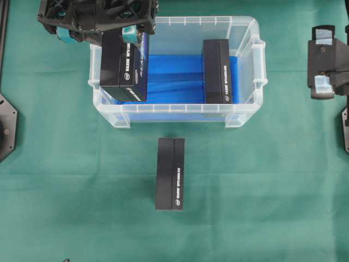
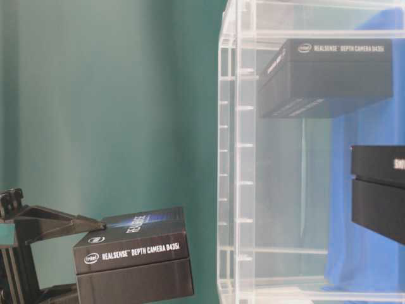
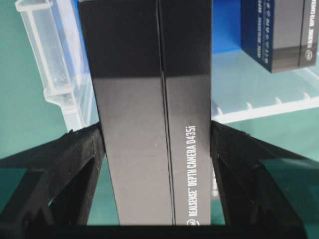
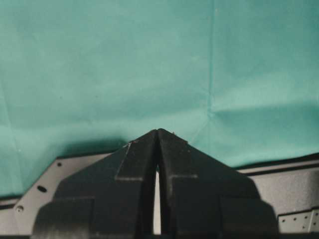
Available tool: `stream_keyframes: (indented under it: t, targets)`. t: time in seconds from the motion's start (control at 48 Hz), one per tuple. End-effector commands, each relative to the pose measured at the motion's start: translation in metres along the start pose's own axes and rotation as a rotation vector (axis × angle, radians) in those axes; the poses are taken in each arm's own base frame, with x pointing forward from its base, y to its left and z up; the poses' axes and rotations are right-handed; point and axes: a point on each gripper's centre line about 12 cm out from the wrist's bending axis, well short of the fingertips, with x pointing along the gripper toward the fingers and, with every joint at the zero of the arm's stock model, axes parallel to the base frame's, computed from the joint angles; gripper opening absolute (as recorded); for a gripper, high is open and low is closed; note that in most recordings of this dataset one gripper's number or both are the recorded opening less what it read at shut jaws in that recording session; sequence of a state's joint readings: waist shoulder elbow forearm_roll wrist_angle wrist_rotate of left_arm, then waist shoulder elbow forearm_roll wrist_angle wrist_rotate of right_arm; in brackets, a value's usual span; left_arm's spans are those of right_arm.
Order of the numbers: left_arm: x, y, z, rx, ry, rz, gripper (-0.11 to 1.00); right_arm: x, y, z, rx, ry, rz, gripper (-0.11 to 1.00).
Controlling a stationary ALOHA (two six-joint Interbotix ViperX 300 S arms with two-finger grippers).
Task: Take the box out of the case with the left arm.
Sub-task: 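Lift the left box up out of the case with left gripper, then carry the box forward and lower it left of the first box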
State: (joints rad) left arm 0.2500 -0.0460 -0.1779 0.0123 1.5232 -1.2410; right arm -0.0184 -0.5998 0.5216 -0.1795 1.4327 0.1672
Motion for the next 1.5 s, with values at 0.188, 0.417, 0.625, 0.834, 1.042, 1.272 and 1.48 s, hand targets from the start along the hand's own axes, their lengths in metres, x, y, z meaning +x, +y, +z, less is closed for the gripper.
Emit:
stream_keyframes:
  t: [0.188,0.417,0.625,0.834,1.042,1.272,1.48]
  targets:
    - [-0.022,0.002,-0.001,0.001,-0.023,-0.059,0.61,-0.005,-0.001,0.002,0.003,-0.017,-0.001,0.00]
    - [-0.021,0.002,-0.001,0.002,-0.022,-0.057,0.61,-0.004,-0.001,0.002,0.002,-0.015,-0.001,0.00]
    - [-0.022,-0.001,-0.011,0.015,-0.012,-0.061,0.61,-0.005,-0.001,0.002,0.003,-0.017,-0.001,0.00]
    - [-0.022,-0.003,-0.029,0.005,0.006,-0.051,0.61,-0.005,-0.001,0.003,0.003,-0.020,0.000,0.00]
    - [-0.023,-0.004,-0.061,-0.005,0.034,-0.050,0.61,-0.005,-0.001,0.002,0.003,-0.020,0.001,0.00]
    - [-0.023,-0.002,-0.114,-0.028,0.081,-0.036,0.61,-0.005,-0.001,0.002,0.003,-0.019,0.003,0.00]
    - [-0.025,-0.001,-0.150,-0.082,0.105,-0.032,0.61,-0.006,-0.001,0.001,0.004,-0.022,0.005,0.00]
